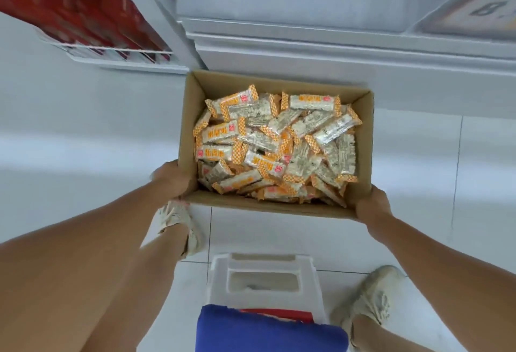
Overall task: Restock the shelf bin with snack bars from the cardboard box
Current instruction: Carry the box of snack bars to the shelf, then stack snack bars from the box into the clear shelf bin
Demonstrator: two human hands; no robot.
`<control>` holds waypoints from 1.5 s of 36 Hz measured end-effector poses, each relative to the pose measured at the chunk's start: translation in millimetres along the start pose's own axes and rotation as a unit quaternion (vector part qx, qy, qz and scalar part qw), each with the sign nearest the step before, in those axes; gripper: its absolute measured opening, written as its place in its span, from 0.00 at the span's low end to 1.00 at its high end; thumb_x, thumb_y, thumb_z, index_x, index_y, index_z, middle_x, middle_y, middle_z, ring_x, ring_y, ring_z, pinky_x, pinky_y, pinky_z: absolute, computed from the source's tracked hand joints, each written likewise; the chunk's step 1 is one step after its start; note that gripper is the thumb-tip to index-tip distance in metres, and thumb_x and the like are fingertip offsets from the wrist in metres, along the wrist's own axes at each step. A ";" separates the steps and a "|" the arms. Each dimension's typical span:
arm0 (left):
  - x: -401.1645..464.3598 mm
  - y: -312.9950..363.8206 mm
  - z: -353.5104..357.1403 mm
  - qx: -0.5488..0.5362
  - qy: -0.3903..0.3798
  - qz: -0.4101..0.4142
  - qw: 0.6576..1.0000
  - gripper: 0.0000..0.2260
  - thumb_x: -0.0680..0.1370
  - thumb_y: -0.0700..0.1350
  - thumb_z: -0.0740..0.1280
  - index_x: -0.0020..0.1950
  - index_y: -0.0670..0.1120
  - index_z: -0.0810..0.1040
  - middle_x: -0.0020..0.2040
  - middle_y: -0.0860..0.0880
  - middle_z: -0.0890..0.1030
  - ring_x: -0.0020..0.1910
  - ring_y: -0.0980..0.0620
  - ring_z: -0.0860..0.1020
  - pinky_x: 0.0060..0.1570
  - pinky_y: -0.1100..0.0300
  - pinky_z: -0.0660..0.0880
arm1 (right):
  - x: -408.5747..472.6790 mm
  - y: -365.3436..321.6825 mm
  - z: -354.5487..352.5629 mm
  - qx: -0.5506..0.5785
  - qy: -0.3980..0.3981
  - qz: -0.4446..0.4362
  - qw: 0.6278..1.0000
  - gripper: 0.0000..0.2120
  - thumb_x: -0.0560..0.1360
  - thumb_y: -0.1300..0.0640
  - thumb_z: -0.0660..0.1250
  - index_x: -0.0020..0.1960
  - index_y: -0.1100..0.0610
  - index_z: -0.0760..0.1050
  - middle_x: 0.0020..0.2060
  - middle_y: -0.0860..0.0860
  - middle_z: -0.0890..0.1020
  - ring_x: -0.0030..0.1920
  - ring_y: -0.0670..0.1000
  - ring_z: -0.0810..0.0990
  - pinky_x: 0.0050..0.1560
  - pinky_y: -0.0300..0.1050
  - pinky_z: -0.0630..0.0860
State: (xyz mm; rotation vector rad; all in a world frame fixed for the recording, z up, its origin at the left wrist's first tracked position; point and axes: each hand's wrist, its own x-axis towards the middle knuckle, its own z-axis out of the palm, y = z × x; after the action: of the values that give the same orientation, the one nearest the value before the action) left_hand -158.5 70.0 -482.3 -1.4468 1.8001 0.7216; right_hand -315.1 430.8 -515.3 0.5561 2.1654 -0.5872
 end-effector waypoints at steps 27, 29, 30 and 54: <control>27.8 182.7 65.2 0.269 0.096 0.527 0.800 0.33 0.70 0.58 0.77 0.67 0.45 0.68 0.63 0.43 0.72 0.60 0.39 0.74 0.55 0.49 0.72 | 55.5 -167.5 -8.3 -0.599 -0.052 -0.557 0.573 0.47 0.66 0.46 0.79 0.78 0.45 0.58 0.66 0.52 0.66 0.60 0.59 0.70 0.51 0.55 0.77; 35.1 184.1 71.2 0.263 0.090 0.526 0.804 0.34 0.68 0.57 0.79 0.65 0.44 0.69 0.62 0.42 0.73 0.60 0.39 0.75 0.58 0.48 0.73 | 51.7 -163.3 -0.6 -0.637 -0.027 -0.555 0.535 0.48 0.65 0.44 0.80 0.77 0.46 0.58 0.68 0.52 0.63 0.63 0.60 0.68 0.49 0.51 0.76; 37.6 183.8 74.1 0.244 0.082 0.523 0.812 0.34 0.66 0.55 0.81 0.64 0.44 0.70 0.62 0.42 0.74 0.60 0.40 0.74 0.59 0.48 0.72 | 50.1 -159.8 3.5 -0.650 -0.010 -0.557 0.517 0.46 0.66 0.45 0.79 0.76 0.48 0.58 0.69 0.52 0.62 0.64 0.61 0.68 0.46 0.51 0.74; -68.5 115.3 17.5 -0.535 -0.229 0.288 0.761 0.21 0.80 0.57 0.67 0.65 0.44 0.72 0.54 0.41 0.81 0.51 0.40 0.81 0.54 0.39 0.80 | -57.3 -158.9 -9.6 0.283 -0.358 -0.303 0.837 0.09 0.79 0.63 0.63 0.58 0.60 0.73 0.44 0.59 0.79 0.38 0.55 0.81 0.35 0.48 0.82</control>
State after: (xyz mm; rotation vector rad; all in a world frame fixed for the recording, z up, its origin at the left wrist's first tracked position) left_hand -259.4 148.7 -438.4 -1.0675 1.4029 2.4809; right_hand -377.4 299.2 -429.3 -0.1073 1.3804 -1.5350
